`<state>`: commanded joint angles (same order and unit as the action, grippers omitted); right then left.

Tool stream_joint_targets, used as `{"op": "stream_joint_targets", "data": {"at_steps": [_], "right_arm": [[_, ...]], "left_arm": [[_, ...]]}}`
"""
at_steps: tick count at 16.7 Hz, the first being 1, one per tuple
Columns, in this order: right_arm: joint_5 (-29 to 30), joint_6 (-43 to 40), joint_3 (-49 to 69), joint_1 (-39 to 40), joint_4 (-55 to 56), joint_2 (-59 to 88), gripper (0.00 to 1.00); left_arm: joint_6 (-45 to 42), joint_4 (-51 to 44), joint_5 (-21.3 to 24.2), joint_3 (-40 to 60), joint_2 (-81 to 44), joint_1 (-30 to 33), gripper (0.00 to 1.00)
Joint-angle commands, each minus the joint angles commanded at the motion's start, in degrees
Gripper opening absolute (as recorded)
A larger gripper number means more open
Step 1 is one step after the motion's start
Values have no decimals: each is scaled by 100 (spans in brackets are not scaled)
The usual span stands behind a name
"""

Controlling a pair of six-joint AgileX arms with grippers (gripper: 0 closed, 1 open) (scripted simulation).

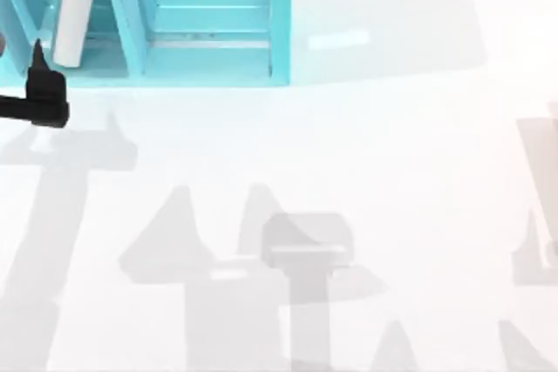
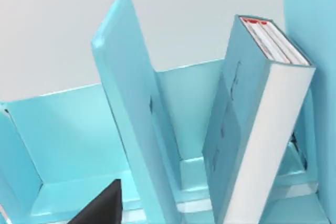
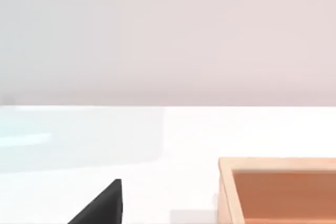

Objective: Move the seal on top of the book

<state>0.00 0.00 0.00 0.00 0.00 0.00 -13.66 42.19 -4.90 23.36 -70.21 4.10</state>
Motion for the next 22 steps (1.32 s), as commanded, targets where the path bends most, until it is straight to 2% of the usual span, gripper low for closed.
{"op": "stream_joint_targets", "data": {"at_steps": [5,9,13,19,22], "right_arm": [[0,0,0,0,0,0,100],[0,0,0,0,0,0,100],[0,0,0,0,0,0,100],[0,0,0,0,0,0,100],[0,0,0,0,0,0,100]], "left_arm": [[-489,1547,-186,842,-2804,150,100],[-762,2508,-283,1405,-4280,242,100],[-880,2976,-327,1696,-4863,282,100],[-876,2966,-322,1692,-4866,253,100],[-884,2814,-282,2092,-5105,238,100]]}}
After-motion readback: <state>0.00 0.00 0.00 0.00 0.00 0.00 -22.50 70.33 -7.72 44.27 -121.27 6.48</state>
